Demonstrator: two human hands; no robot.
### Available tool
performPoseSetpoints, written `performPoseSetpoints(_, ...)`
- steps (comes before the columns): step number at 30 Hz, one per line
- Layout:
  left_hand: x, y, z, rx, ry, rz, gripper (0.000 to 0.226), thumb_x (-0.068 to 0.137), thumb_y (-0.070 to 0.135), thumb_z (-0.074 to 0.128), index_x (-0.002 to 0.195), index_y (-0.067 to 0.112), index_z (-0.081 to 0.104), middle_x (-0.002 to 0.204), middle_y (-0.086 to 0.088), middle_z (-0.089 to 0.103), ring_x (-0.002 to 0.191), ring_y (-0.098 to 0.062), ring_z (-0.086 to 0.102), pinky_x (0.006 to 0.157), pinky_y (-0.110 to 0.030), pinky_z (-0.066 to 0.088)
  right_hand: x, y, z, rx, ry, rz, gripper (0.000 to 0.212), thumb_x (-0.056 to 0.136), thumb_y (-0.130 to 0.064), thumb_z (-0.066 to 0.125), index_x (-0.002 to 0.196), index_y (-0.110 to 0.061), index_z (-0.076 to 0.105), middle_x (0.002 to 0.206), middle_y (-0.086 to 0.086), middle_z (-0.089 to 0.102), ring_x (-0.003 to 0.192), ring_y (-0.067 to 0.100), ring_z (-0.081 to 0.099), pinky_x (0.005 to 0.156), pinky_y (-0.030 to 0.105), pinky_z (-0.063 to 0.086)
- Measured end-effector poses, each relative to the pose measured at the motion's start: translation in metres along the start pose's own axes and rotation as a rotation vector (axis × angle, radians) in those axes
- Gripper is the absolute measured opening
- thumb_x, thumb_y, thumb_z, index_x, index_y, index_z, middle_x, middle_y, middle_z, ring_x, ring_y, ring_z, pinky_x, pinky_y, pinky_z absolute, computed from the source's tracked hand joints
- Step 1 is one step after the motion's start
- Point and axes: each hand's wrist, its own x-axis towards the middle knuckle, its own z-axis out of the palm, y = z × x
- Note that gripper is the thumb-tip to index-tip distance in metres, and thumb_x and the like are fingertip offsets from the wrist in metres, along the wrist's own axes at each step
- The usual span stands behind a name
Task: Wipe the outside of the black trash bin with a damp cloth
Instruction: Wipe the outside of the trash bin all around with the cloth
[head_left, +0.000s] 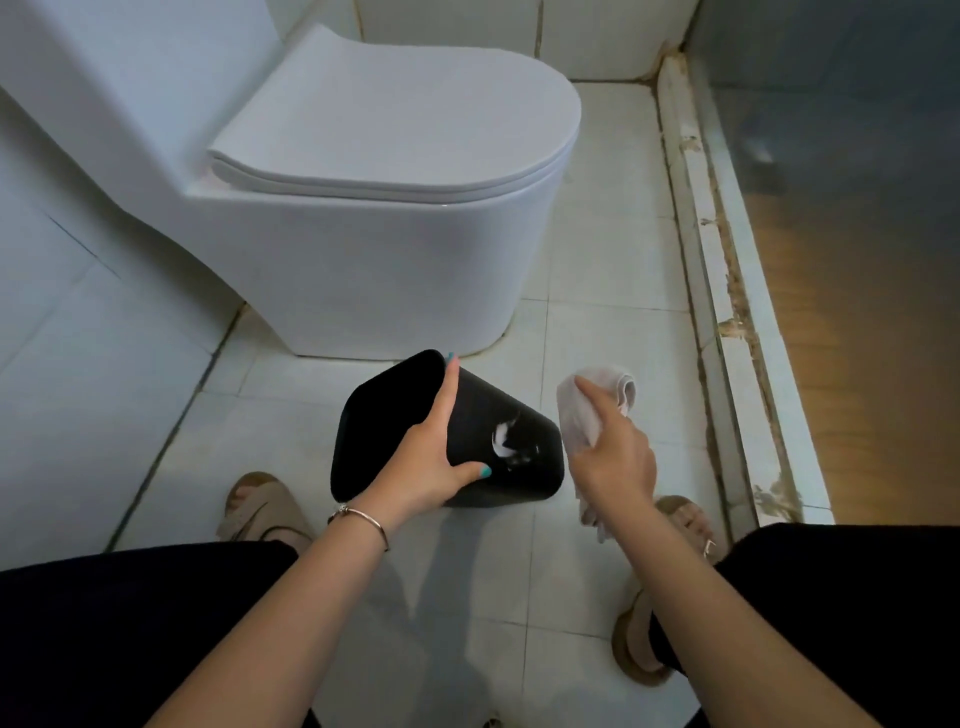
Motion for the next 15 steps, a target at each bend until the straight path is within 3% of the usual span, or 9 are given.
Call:
performPoseSetpoints(2, 0.001, -0.003, -0.006, 0.006, 0.004, 0.02, 0.124, 0.076, 0.016, 0.078, 0.138, 0.059, -0.021, 0.107, -0.001, 0.06, 0.073, -0.012, 0.064, 0.067, -0.014, 0.051, 0.0, 0.006, 0.01, 0.123, -0.064, -0.013, 0.083, 0.085, 0.003, 0.051, 0.145, -0.049, 0.026, 0.119, 0.01, 0.054, 0.099, 0.03, 0.056, 0.082, 0.036, 0.051)
performPoseSetpoints(6, 0.003, -0.001, -0.007, 0.025, -0.028, 0.011, 0.123, 0.077, 0.016, 0.076, 0.134, 0.063, -0.023, 0.104, -0.024, 0.065, 0.071, -0.028, 0.065, 0.074, -0.041, 0.056, 0.005, 0.003, 0.023, 0.253, -0.223, -0.036, 0.099, 0.086, 0.004, 0.045, 0.146, -0.05, -0.013, 0.109, 0.002, 0.044, 0.087, 0.021, 0.051, 0.074, 0.026, 0.039)
performPoseSetpoints(7, 0.005, 0.0, -0.006, 0.018, -0.027, 0.004, 0.122, 0.078, 0.016, 0.075, 0.134, 0.064, -0.022, 0.103, -0.026, 0.064, 0.072, -0.03, 0.065, 0.074, -0.043, 0.055, 0.009, 0.004, 0.027, 0.295, -0.219, -0.025, 0.103, 0.085, 0.003, 0.047, 0.144, -0.048, -0.019, 0.114, 0.0, 0.043, 0.091, 0.02, 0.052, 0.076, 0.026, 0.04)
performPoseSetpoints(9, 0.009, 0.002, -0.005, -0.008, -0.013, -0.013, 0.12, 0.078, 0.016, 0.074, 0.134, 0.064, -0.02, 0.101, -0.028, 0.064, 0.074, -0.033, 0.065, 0.073, -0.045, 0.055, 0.017, 0.008, 0.034, 0.427, -0.19, 0.016, 0.107, 0.086, 0.002, 0.054, 0.144, -0.043, -0.025, 0.136, -0.003, 0.031, 0.119, 0.013, 0.041, 0.093, 0.023, 0.034)
performPoseSetpoints(11, 0.015, 0.003, -0.006, -0.029, -0.001, -0.026, 0.119, 0.079, 0.016, 0.073, 0.135, 0.063, -0.021, 0.103, -0.027, 0.064, 0.075, -0.033, 0.065, 0.074, -0.045, 0.055, 0.026, 0.013, 0.04, 0.544, -0.152, 0.04, 0.108, 0.087, -0.005, 0.063, 0.148, -0.037, -0.021, 0.156, -0.007, 0.01, 0.142, 0.009, 0.017, 0.103, 0.021, 0.023)
performPoseSetpoints(13, 0.02, 0.003, -0.006, -0.041, -0.011, -0.032, 0.119, 0.079, 0.015, 0.073, 0.135, 0.063, -0.021, 0.103, -0.026, 0.064, 0.074, -0.032, 0.065, 0.075, -0.045, 0.055, 0.031, 0.016, 0.048, 0.573, -0.148, 0.043, 0.098, 0.087, -0.019, 0.068, 0.151, -0.04, -0.003, 0.153, -0.01, 0.016, 0.143, 0.017, 0.021, 0.107, 0.026, 0.025)
performPoseSetpoints(15, 0.023, 0.005, -0.002, -0.032, -0.03, -0.024, 0.119, 0.079, 0.015, 0.072, 0.135, 0.062, -0.022, 0.104, -0.024, 0.065, 0.074, -0.028, 0.066, 0.077, -0.044, 0.055, 0.031, 0.017, 0.058, 0.518, -0.159, 0.085, 0.086, 0.079, -0.043, 0.065, 0.144, -0.057, 0.01, 0.147, -0.006, 0.027, 0.135, 0.023, 0.031, 0.111, 0.039, 0.029)
